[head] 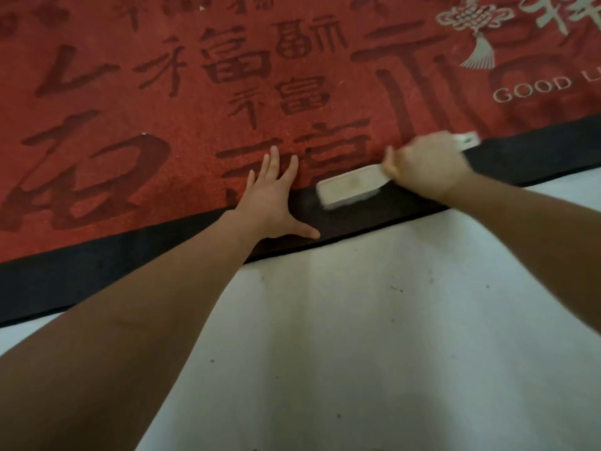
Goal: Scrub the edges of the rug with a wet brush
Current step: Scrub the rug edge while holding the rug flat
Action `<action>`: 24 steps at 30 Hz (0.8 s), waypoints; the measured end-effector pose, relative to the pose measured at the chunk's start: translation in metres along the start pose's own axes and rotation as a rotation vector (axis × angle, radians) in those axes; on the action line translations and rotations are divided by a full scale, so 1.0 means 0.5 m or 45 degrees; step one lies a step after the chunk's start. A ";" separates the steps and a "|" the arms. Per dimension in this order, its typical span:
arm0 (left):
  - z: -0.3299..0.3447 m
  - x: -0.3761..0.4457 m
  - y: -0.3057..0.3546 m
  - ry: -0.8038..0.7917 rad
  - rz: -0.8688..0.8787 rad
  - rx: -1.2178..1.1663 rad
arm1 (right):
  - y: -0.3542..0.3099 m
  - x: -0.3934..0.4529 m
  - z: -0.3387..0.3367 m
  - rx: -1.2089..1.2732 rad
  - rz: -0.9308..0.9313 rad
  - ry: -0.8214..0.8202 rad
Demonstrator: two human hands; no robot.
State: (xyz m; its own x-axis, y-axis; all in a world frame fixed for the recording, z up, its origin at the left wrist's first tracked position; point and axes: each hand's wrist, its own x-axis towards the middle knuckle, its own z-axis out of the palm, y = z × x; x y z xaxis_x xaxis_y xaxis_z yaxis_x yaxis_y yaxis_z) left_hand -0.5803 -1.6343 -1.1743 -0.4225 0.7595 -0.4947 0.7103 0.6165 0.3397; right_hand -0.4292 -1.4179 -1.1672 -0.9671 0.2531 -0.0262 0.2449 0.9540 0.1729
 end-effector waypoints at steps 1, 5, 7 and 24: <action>0.000 0.001 0.002 -0.014 -0.006 0.012 | 0.048 -0.017 -0.005 -0.011 0.113 -0.021; -0.008 0.013 0.030 -0.100 -0.076 0.042 | -0.020 -0.020 -0.018 -0.014 -0.014 0.124; -0.012 0.008 0.036 -0.163 -0.115 0.078 | -0.129 0.019 -0.014 0.134 -0.209 0.228; 0.028 0.104 0.164 0.092 0.123 0.075 | 0.155 -0.054 0.057 0.107 0.087 0.304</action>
State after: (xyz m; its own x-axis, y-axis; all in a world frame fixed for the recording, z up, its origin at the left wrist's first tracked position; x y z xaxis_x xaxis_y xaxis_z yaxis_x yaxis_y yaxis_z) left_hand -0.5360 -1.5472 -1.1835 -0.3887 0.8289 -0.4023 0.7807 0.5282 0.3340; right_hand -0.3823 -1.3462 -1.1813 -0.9345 0.2820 0.2173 0.3057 0.9484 0.0838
